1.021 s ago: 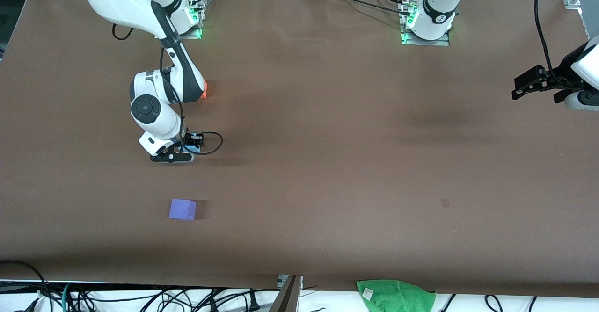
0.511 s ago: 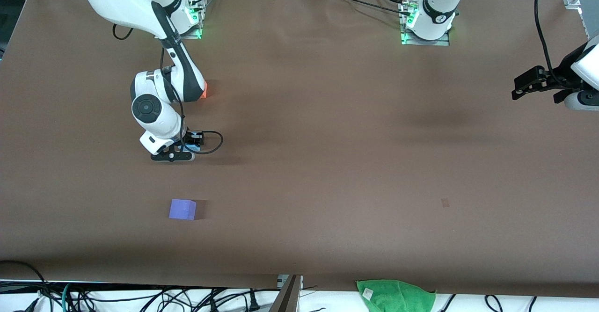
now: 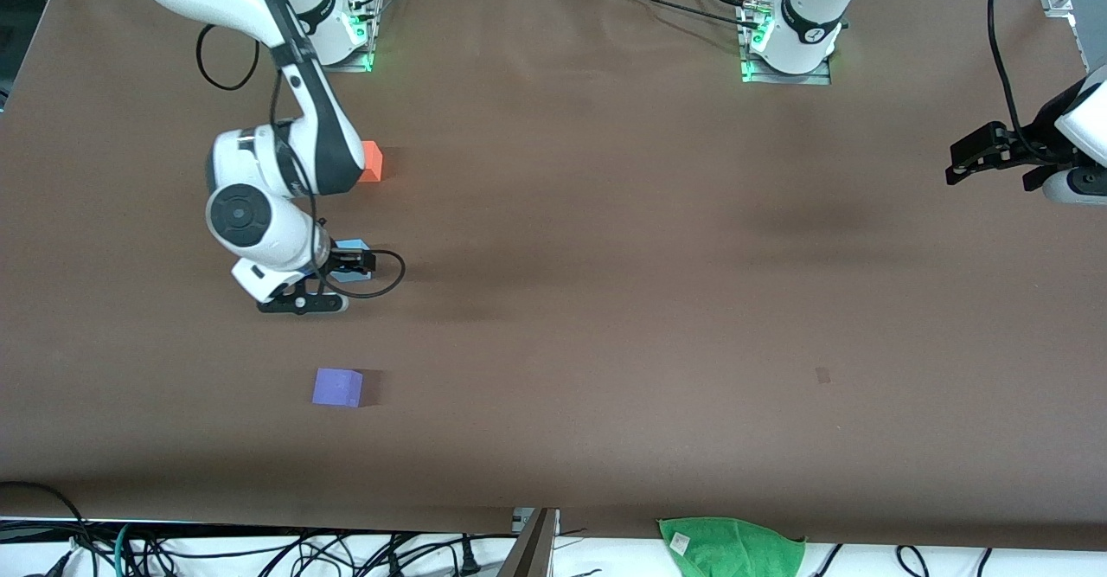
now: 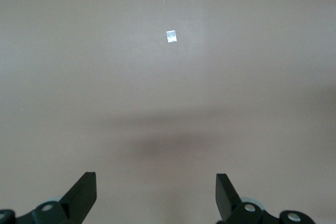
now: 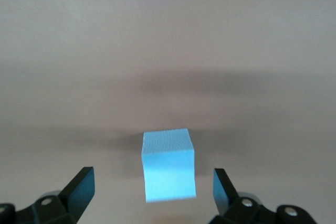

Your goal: Place blue block between orange and purple blocks

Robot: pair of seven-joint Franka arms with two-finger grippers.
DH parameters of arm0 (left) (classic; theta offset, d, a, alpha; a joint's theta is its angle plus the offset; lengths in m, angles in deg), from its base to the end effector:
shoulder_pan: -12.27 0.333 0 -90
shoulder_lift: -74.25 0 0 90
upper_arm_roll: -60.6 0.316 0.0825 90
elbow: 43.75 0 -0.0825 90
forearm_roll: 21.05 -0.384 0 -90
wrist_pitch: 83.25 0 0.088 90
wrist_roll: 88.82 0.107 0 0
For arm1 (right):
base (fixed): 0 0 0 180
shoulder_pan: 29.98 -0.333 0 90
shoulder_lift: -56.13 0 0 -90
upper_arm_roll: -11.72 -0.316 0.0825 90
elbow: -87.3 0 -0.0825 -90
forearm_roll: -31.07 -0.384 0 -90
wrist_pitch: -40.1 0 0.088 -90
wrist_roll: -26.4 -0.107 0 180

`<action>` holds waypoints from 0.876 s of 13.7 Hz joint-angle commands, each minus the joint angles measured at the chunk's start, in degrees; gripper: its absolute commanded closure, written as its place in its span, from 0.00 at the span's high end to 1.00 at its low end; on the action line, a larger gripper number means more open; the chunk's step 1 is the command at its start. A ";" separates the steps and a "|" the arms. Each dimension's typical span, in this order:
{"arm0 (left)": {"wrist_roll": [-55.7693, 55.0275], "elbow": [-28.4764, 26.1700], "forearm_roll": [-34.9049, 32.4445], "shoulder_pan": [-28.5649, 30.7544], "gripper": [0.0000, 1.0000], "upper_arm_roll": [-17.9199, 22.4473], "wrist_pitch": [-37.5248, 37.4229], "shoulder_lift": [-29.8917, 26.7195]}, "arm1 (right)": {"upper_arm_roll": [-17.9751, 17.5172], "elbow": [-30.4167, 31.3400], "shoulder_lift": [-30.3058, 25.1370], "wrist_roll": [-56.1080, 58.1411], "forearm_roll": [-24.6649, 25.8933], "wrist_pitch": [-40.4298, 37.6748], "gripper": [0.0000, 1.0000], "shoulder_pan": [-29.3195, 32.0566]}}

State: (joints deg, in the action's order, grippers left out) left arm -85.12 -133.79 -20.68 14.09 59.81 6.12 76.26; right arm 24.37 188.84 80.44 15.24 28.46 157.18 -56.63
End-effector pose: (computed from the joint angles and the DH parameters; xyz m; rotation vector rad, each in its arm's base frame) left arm 0.5631 0.0096 0.6036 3.1310 -0.0728 -0.0727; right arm 0.6136 0.1664 0.3155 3.0527 0.0587 -0.1948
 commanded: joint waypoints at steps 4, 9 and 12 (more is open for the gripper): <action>0.78 1.00 0.68 -0.15 1.00 0.09 -0.51 0.28 | 3.52 -19.95 -0.05 4.64 -0.64 -23.36 1.00 -0.24; 0.78 1.00 0.60 -0.06 1.00 -0.52 -0.60 0.19 | 8.26 -28.49 -0.92 11.85 -0.73 -34.54 1.00 -0.33; 0.78 1.00 0.60 -0.06 1.00 -0.61 -0.87 0.19 | 7.13 -28.59 -4.88 10.98 -0.46 -35.61 1.00 -0.33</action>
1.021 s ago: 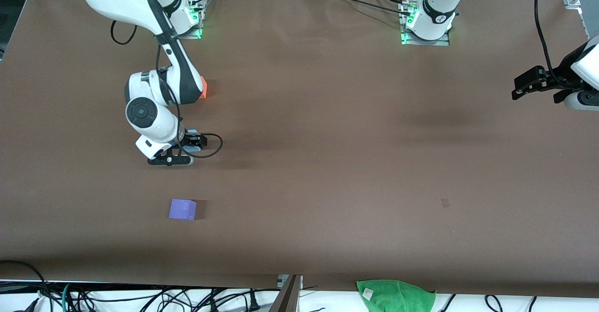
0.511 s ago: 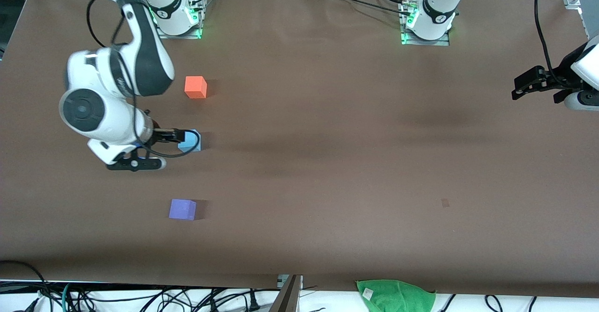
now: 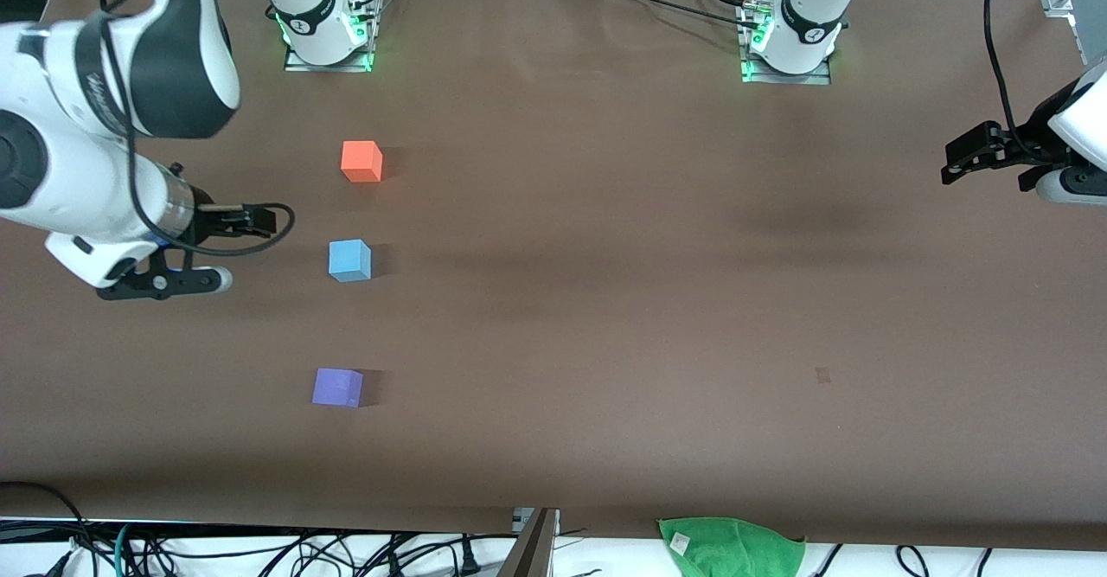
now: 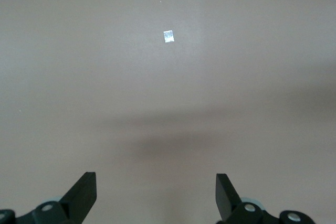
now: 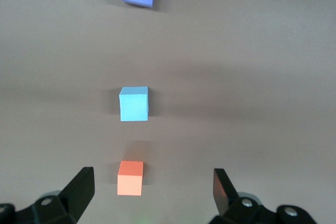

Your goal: Place blue block between orange and purple blocks

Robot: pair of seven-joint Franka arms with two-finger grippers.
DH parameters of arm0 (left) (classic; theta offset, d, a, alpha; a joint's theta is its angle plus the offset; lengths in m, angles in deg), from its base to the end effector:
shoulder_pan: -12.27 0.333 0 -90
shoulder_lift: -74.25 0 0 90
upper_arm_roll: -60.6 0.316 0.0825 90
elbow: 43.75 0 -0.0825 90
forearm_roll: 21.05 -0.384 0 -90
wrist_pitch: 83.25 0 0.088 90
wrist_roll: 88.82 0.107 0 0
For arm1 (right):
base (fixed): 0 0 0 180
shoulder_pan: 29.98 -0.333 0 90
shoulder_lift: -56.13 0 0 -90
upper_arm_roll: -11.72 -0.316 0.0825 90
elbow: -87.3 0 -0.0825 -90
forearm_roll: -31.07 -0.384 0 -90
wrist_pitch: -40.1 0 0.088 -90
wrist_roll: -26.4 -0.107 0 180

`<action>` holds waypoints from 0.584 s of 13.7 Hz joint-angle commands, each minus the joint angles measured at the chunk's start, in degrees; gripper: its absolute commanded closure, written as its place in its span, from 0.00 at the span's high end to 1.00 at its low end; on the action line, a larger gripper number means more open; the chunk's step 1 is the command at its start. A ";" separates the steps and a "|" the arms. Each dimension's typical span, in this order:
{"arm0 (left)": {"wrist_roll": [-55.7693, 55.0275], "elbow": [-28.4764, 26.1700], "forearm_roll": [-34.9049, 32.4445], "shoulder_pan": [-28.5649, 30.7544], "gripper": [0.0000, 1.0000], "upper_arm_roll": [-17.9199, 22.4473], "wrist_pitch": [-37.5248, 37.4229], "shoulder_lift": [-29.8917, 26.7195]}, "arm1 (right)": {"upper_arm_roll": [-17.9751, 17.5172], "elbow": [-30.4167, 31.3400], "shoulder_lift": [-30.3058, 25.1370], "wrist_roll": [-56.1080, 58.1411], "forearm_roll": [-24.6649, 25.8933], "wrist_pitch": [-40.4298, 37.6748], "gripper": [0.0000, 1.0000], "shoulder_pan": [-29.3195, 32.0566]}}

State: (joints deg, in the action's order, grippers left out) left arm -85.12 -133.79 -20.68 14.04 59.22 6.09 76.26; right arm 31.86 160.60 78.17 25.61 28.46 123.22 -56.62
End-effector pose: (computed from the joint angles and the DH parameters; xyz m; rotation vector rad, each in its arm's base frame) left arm 0.5631 0.0034 0.6036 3.1304 -0.0903 -0.0736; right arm 0.6340 0.1189 0.5298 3.0262 0.1698 -0.2809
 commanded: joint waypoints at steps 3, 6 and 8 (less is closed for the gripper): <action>0.78 1.09 0.60 -0.01 1.00 -0.02 -0.92 0.10 | -3.58 2.71 -6.72 0.88 -0.46 -1.64 1.00 4.47; 0.78 1.09 0.60 -0.01 1.00 -0.02 -0.92 0.10 | -16.93 8.42 -12.26 1.05 4.70 -0.94 1.00 15.36; 0.78 1.09 0.60 -0.01 1.00 -0.02 -0.92 0.10 | -21.53 9.48 -16.39 0.70 5.95 -0.77 1.00 20.82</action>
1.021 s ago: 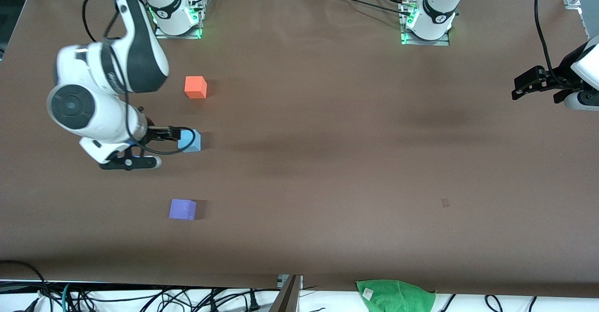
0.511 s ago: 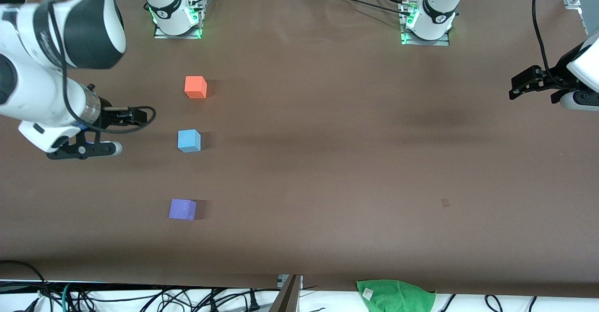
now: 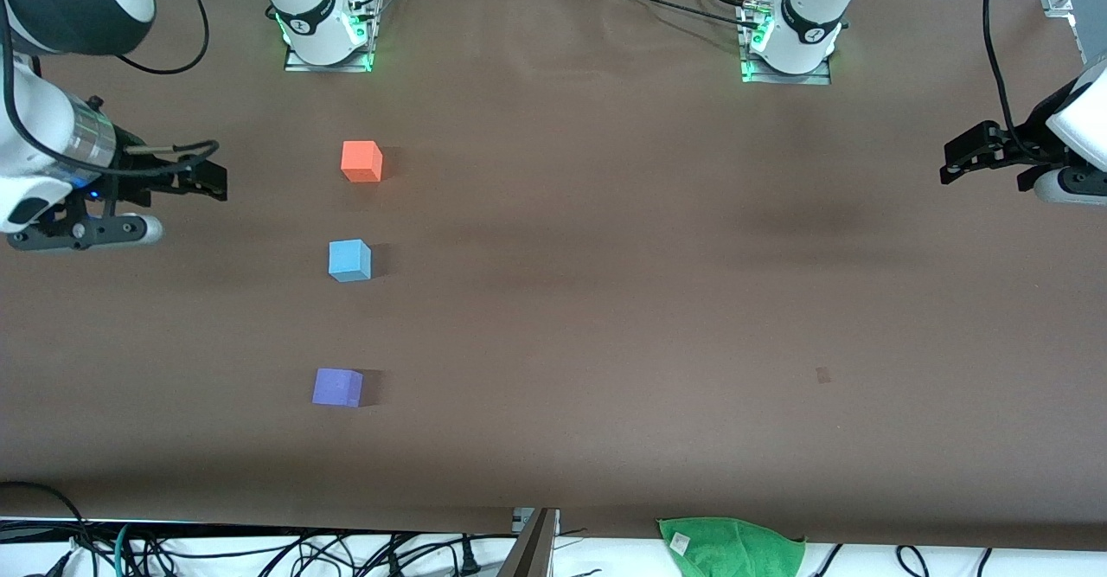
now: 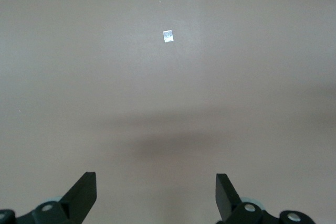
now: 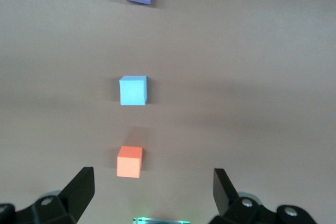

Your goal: Place blue block between orange and purple blocks

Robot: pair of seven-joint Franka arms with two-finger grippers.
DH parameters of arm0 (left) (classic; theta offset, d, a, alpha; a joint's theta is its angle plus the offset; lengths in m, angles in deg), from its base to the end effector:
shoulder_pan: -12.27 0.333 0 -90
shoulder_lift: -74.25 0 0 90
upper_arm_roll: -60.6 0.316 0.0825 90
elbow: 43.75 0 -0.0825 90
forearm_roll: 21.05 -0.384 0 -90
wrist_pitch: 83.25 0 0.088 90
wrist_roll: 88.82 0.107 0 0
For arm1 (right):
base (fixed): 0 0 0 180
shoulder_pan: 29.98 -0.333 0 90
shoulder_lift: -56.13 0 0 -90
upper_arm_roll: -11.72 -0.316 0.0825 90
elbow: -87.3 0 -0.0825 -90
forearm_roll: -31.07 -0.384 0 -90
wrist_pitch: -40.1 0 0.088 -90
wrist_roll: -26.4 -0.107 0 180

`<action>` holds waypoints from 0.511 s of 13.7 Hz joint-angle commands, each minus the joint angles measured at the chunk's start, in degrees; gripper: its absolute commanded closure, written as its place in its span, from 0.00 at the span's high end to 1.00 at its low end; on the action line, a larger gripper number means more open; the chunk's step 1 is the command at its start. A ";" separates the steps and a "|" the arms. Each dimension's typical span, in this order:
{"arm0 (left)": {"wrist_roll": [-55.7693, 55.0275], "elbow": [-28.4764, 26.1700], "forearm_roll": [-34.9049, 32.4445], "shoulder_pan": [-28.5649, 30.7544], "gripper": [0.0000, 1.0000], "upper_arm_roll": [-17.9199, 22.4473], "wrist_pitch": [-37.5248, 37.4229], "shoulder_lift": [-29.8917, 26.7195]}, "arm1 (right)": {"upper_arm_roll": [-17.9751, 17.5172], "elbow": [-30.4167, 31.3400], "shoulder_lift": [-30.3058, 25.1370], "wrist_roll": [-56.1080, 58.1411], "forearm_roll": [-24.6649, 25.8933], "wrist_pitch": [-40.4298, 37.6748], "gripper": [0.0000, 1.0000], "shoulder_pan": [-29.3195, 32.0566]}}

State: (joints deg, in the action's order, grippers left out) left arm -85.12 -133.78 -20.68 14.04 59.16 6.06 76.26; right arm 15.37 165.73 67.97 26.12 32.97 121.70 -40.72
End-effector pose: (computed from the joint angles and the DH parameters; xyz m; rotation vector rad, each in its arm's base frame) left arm 0.5630 0.0028 0.6036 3.1304 -0.0920 -0.0742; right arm 0.5961 0.0743 0.5873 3.0721 0.1797 -0.2275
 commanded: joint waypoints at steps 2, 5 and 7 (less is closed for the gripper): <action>0.78 1.17 0.60 -0.01 1.00 0.04 -0.98 0.10 | -5.23 6.37 -9.10 0.89 1.44 0.66 1.00 5.56; 0.78 1.17 0.60 -0.01 1.00 0.13 -0.89 0.10 | -5.32 8.84 -11.74 1.76 1.53 0.31 1.00 7.14; 0.78 1.17 0.60 -0.01 1.00 0.04 -0.89 0.10 | -5.32 9.11 -11.75 5.62 1.36 0.05 1.00 7.58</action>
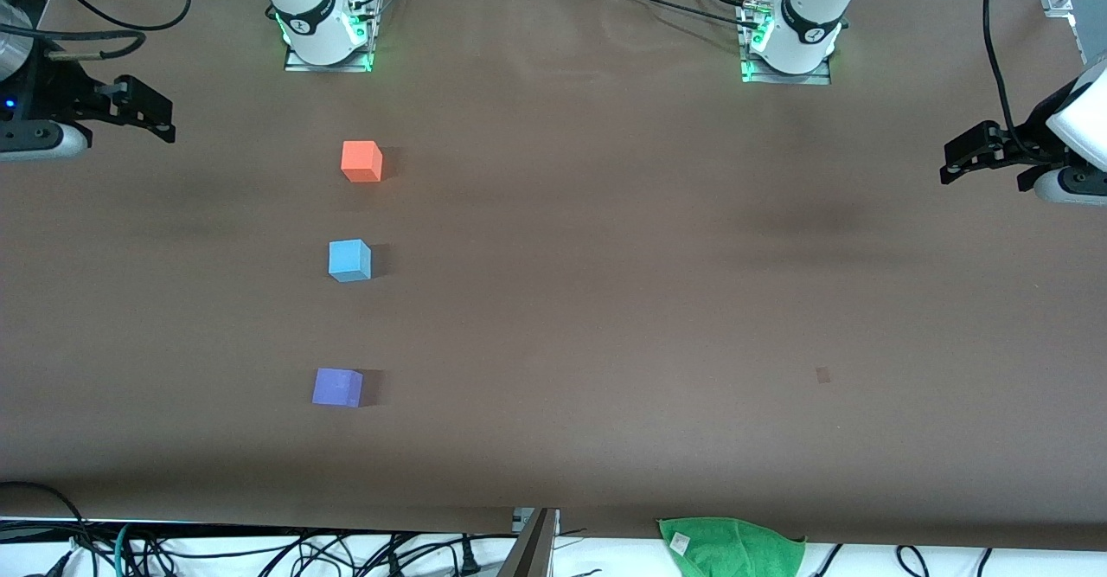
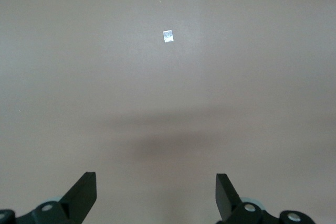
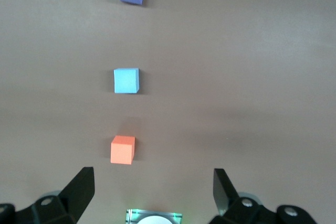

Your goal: Place blue block between orange and purple blocks

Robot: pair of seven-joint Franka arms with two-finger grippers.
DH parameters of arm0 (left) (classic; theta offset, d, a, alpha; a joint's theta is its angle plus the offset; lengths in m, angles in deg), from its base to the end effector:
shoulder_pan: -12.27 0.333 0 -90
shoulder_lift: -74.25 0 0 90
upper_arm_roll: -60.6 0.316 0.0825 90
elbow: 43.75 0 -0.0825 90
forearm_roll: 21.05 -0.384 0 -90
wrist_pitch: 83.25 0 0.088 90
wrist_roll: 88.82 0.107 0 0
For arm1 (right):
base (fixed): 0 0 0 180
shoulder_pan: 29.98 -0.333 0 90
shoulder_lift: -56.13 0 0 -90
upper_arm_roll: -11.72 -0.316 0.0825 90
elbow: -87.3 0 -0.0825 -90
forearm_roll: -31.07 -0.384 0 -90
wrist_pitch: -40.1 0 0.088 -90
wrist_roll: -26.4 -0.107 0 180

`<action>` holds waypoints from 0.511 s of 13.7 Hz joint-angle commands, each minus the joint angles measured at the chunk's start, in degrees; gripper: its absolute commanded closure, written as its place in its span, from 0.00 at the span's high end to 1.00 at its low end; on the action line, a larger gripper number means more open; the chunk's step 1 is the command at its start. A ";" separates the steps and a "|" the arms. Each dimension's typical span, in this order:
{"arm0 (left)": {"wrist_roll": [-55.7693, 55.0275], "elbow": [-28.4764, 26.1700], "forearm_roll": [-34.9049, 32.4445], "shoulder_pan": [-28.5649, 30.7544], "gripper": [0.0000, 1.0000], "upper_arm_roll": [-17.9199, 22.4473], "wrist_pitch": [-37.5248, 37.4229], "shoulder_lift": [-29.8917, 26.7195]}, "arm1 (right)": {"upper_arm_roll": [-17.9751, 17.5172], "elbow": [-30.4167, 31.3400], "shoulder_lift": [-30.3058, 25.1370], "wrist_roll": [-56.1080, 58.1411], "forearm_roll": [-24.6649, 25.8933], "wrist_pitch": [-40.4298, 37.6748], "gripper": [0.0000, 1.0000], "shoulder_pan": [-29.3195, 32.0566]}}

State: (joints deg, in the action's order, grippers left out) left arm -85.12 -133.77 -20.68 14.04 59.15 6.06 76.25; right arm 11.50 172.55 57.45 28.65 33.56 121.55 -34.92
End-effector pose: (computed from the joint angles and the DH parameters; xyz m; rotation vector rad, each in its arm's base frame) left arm 0.5630 0.0027 0.6038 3.1304 -0.0923 -0.0736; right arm 0.5445 0.0440 0.6380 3.0872 0.1929 -0.1366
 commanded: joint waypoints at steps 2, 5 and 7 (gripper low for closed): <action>0.78 1.16 0.60 -0.01 1.00 0.04 -0.98 0.10 | -1.19 2.03 -0.71 2.94 0.50 0.02 1.00 2.65; 0.78 1.16 0.51 -0.01 1.00 0.13 -0.98 0.10 | -1.27 1.68 -0.35 1.36 0.68 0.02 1.00 2.21; 0.78 1.25 0.42 -0.01 1.00 0.13 -0.98 0.10 | -1.27 1.68 -0.27 1.26 0.68 0.11 1.00 2.21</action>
State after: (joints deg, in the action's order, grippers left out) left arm -85.12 -133.77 -20.68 14.04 59.16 6.06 76.25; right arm 11.29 173.80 57.64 30.44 33.56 121.58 -33.49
